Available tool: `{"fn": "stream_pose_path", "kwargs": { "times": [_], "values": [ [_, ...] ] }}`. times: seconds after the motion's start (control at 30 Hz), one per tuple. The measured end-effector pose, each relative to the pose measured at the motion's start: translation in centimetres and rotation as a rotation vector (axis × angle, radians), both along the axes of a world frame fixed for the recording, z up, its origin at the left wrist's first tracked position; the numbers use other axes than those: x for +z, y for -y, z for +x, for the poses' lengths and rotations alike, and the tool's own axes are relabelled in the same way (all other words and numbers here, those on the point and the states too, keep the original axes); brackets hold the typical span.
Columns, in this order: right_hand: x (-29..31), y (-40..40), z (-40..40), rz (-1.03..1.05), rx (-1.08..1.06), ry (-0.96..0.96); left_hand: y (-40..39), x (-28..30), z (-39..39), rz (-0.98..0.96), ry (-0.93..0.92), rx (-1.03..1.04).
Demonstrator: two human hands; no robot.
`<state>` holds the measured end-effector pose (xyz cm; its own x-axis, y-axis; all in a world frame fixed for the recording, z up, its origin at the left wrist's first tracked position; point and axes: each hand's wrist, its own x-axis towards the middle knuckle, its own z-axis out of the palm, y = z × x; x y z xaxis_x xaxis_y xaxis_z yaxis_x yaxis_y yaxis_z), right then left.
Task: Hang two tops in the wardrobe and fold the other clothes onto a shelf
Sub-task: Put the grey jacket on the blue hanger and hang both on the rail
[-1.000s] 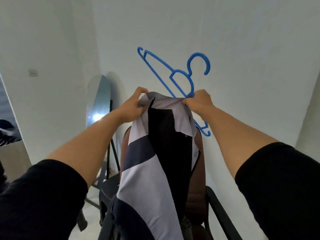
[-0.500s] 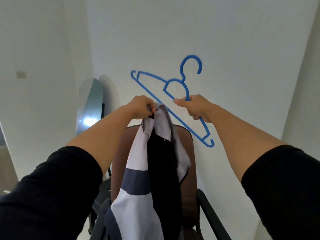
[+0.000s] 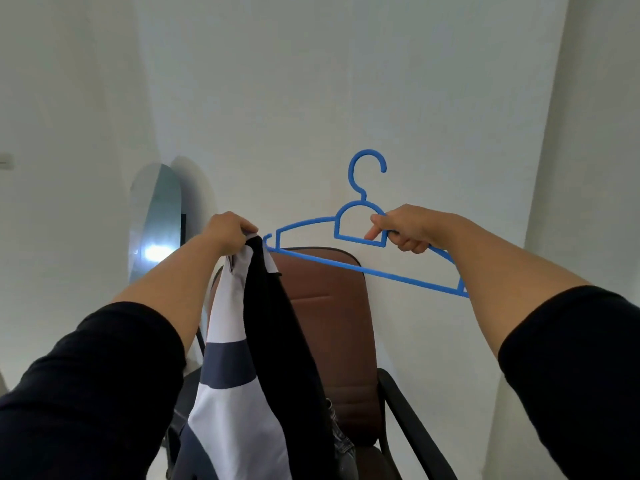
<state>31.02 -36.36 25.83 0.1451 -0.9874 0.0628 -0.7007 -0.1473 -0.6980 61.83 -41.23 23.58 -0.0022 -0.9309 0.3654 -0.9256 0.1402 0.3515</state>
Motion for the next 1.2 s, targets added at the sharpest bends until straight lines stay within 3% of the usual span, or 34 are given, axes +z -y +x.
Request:
{"fn": "stream_pose_path", "kwargs": {
  "times": [0.13, 0.4, 0.6, 0.87, 1.03, 1.2],
  "values": [
    [0.2, -0.7, -0.4, 0.023, 0.004, -0.065, -0.4, -0.3, 0.3, 0.019, -0.033, 0.0],
    [-1.4, -0.7, 2.9, -0.12, 0.05, -0.183, -2.6, 0.4, -4.9, -0.017, -0.19, -0.273],
    [-2.9, -0.8, 4.3, -0.193, 0.103, -0.107, -2.9, 1.1, -8.0, -0.099, -0.369, -0.441],
    [-4.3, 0.5, 4.8, -0.289, 0.062, 0.221, -2.8, 2.9, -8.4, -0.074, -0.032, -0.517],
    [-3.9, 1.4, 5.0, -0.29, 0.07, 0.204, -1.9, 3.6, -8.8, -0.215, 0.113, -0.371],
    [-4.2, 2.1, 2.6, -0.027, 0.057, 0.16, -1.3, 3.8, -6.6, -0.176, 0.207, -0.381]
  ]
}}
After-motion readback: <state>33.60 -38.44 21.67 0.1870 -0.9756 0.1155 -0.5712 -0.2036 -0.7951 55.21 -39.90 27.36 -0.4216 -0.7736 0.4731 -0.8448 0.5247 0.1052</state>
